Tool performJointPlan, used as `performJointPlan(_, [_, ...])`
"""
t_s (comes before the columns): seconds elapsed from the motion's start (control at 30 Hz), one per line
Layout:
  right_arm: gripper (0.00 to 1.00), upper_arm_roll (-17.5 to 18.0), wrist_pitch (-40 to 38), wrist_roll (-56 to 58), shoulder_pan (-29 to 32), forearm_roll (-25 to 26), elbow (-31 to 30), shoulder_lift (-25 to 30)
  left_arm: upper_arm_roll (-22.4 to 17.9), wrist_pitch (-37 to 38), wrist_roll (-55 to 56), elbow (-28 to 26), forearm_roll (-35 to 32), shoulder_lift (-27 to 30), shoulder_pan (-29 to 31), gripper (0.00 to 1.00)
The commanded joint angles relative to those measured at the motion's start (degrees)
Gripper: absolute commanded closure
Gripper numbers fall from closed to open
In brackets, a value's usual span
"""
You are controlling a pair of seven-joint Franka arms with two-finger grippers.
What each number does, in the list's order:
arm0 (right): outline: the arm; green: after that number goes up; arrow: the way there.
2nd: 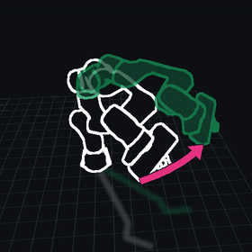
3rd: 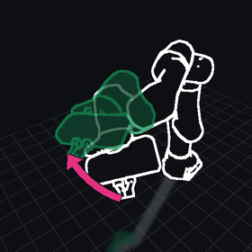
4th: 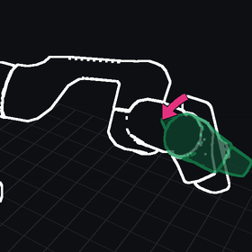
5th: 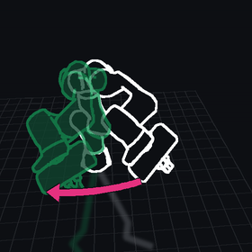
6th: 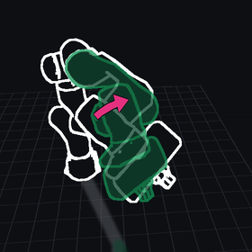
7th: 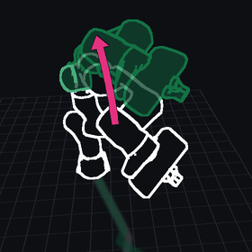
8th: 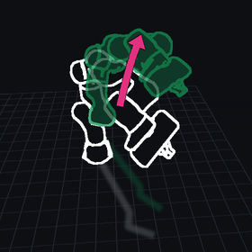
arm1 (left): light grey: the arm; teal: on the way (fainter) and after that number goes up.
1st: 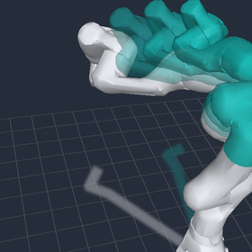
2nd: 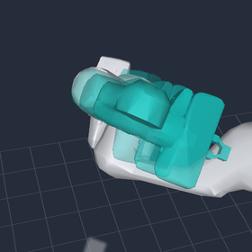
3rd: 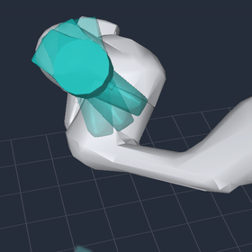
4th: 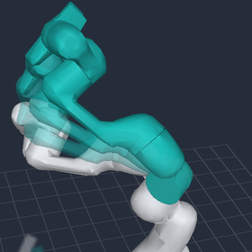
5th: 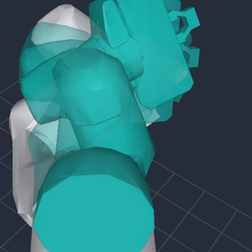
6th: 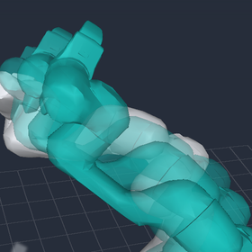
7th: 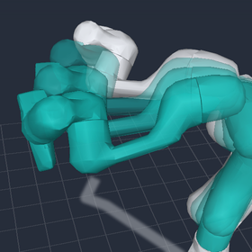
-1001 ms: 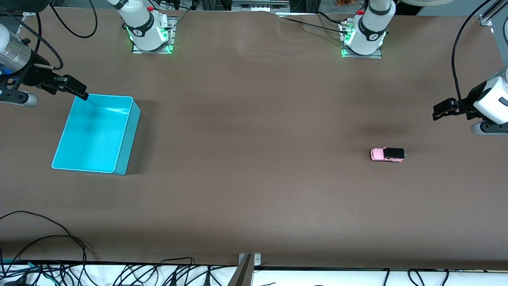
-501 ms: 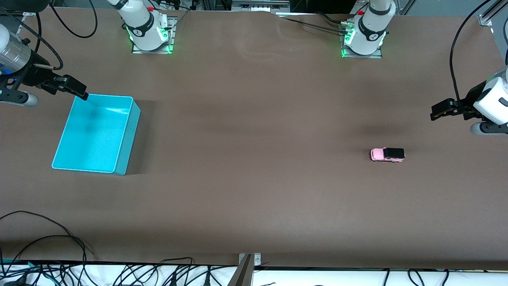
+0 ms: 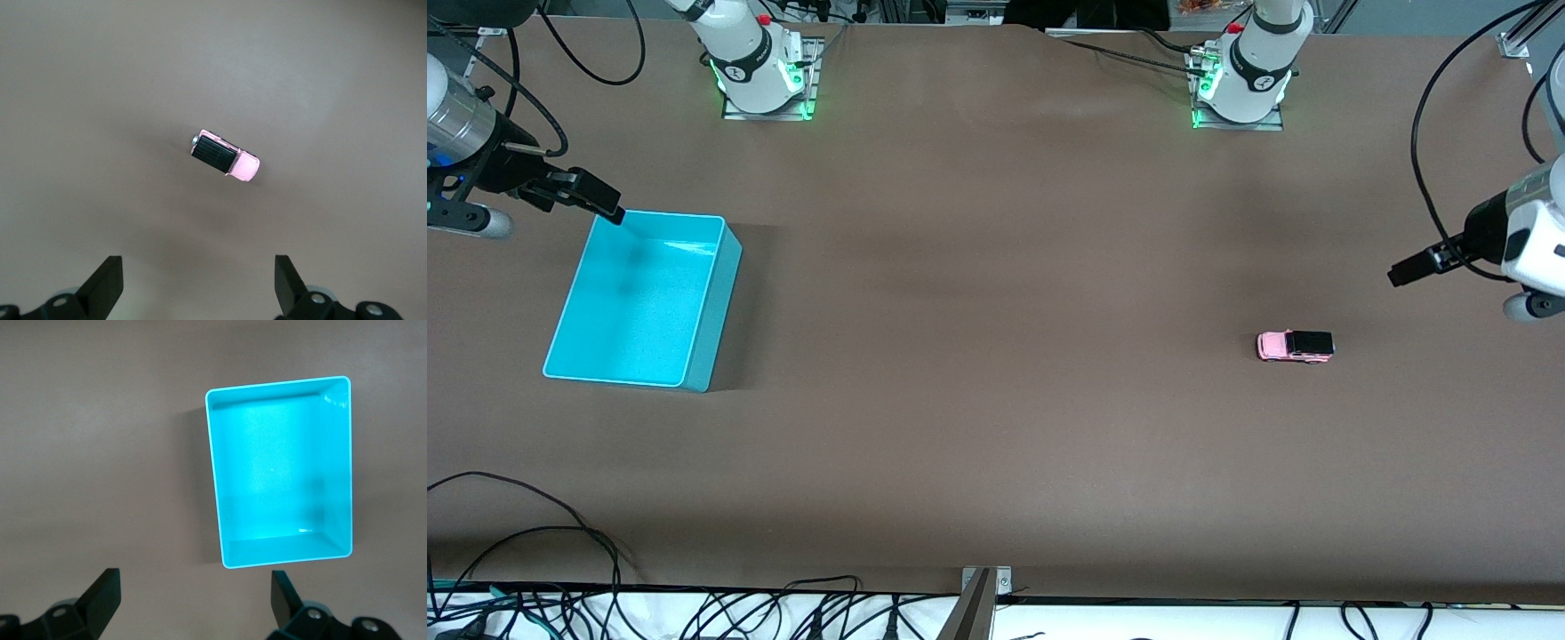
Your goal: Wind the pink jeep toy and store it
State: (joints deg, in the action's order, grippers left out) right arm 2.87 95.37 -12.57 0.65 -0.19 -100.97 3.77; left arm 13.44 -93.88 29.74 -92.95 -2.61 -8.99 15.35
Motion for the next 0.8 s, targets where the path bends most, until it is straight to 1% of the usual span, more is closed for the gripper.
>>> performJointPlan(0.0, [0.00, -0.1, -1.0, 1.0, 0.2, 0.3, 0.9, 0.2, -0.3, 0.5, 11.3, 3.1, 0.6, -4.3, -0.3, 0.00])
performJointPlan(0.17, [0.00, -0.1, -1.1, 1.0, 0.1, 0.3, 0.9, 0.2, -0.2, -2.1, 21.4, 3.0, 0.1, -6.2, -0.3, 0.00])
performJointPlan(0.43, [0.00, -0.1, -1.1, 1.0, 0.2, 0.3, 0.8, 0.2, 0.1, -5.1, 38.0, 2.7, -2.8, -10.3, -0.8, 0.00])
performJointPlan(0.47, [0.00, -0.1, -1.1, 1.0, 0.2, 0.3, 0.8, 0.2, 0.0, -7.7, 45.2, 2.1, -2.8, -12.3, -1.2, 0.00])
performJointPlan(0.67, [0.00, -0.1, -1.1, 1.0, 0.2, 0.3, 0.8, 0.2, 0.1, -9.0, 52.5, 2.1, -4.2, -15.0, -1.4, 0.00])
performJointPlan(0.77, [0.00, -0.1, -1.1, 1.0, 0.2, 0.3, 0.9, 0.2, 0.1, -11.3, 58.0, 1.5, -4.9, -16.8, -1.6, 0.00])
